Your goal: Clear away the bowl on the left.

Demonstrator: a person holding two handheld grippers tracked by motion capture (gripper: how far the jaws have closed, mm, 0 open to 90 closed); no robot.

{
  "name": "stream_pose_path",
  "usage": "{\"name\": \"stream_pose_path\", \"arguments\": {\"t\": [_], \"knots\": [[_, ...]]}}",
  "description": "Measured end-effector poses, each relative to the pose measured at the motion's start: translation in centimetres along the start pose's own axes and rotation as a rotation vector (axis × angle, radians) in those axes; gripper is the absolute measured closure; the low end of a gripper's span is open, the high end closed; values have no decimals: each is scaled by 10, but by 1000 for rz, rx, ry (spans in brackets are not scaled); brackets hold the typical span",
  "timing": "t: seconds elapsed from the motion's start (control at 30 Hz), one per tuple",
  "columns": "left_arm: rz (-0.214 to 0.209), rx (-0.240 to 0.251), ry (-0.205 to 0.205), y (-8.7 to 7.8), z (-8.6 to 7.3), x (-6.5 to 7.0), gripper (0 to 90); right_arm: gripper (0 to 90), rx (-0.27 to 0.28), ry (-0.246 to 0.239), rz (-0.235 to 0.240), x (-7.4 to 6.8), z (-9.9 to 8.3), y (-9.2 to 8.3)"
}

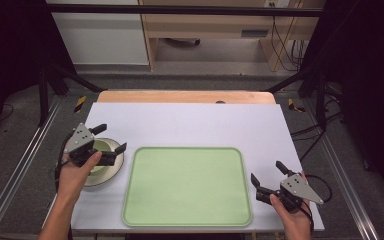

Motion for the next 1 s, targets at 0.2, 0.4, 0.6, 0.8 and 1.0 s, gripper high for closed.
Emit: {"name": "stream_pose_path", "arguments": {"t": [0.2, 0.4, 0.6, 0.8, 1.0], "knots": [[56, -14, -42, -12, -14, -17, 44, 62, 4, 9, -28, 3, 0, 5], [103, -39, -74, -19, -26, -25, 48, 56, -3, -27, -12, -3, -1, 9], [165, -64, -60, -22, -21, -30, 43, 54, -3, -47, 4, -8, -1, 7], [263, -127, -55, -27, -21, -40, 47, 53, 15, -41, -4, -7, 4, 1], [300, -178, -65, -33, -32, -49, 59, 53, 6, -41, -6, -7, 3, 2]]}}
Point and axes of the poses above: each handheld gripper's, and its own axes: y roughly forward along the jaws, z roughly out of its top, x roughly to its right, the point moved 7 cm from there along y, roughly forward along the jaws, and after that the axes turned 12 degrees about x, right-handed, at the moved point
